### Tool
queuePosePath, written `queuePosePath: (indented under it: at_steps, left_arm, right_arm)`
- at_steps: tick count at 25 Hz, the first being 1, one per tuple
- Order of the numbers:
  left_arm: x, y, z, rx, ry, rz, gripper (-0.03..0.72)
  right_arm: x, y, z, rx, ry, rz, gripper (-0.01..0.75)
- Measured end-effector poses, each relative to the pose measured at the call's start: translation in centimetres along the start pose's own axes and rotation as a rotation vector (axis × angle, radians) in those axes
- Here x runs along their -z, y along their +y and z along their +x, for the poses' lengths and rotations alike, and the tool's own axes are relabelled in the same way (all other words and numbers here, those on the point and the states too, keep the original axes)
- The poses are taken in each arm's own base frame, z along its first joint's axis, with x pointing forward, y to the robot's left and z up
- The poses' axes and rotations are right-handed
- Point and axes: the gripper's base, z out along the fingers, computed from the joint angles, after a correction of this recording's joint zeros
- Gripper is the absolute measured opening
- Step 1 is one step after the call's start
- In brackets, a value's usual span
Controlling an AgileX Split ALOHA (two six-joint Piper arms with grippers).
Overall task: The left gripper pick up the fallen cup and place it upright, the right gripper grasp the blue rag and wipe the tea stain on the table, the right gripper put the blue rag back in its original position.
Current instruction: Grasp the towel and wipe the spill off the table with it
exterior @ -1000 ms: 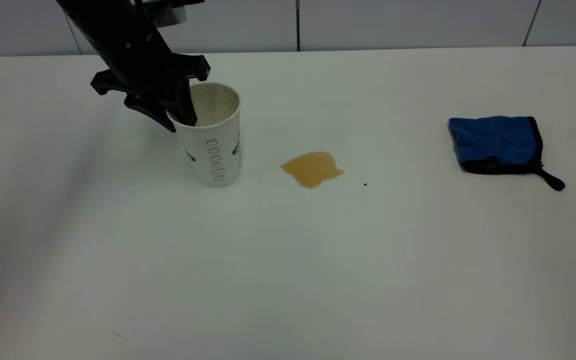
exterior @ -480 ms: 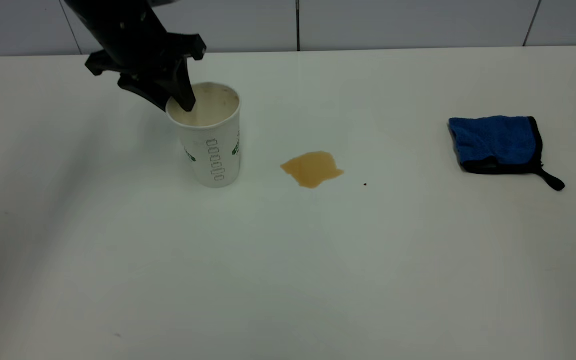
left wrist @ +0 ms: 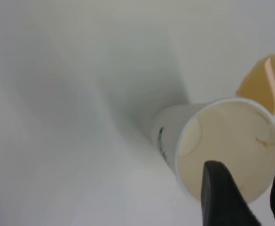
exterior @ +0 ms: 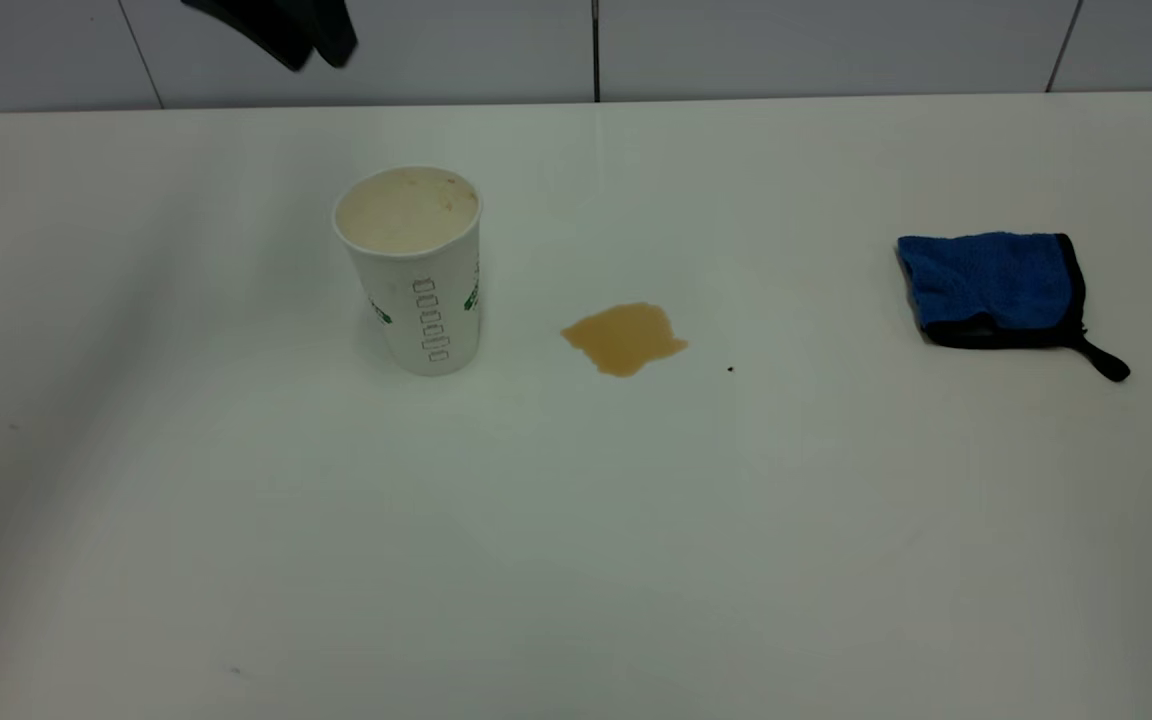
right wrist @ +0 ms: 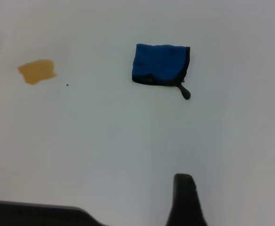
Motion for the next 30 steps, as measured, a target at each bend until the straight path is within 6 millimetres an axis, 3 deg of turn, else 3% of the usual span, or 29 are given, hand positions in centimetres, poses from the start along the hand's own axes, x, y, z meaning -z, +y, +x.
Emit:
queuePosePath:
  at_steps: [8, 16, 19, 24, 30]
  left_arm:
    - [11.1, -0.7, 2.1, -0.032, 0.057, -0.21, 0.305]
    - [16.7, -2.1, 5.7, 0.003, 0.051, -0.231, 0.305]
    - [18.1, -2.7, 8.6, 0.05, 0.054, -0.232, 0.305]
    - [20.7, -3.9, 15.7, 0.086, 0.039, -0.234, 0.305]
    - [24.8, -5.7, 23.3, 0.077, -0.128, -0.226, 0.305]
  right_arm:
    - [0.0, 0.0, 0.0, 0.0, 0.0, 0.0, 0.58]
    - [0.0, 0.0, 0.0, 0.0, 0.0, 0.0, 0.58]
    - [0.0, 0.0, 0.0, 0.0, 0.0, 0.0, 0.58]
    - [0.0, 0.0, 0.0, 0.0, 0.0, 0.0, 0.58]
    - [0.0, 0.0, 0.0, 0.0, 0.0, 0.0, 0.58]
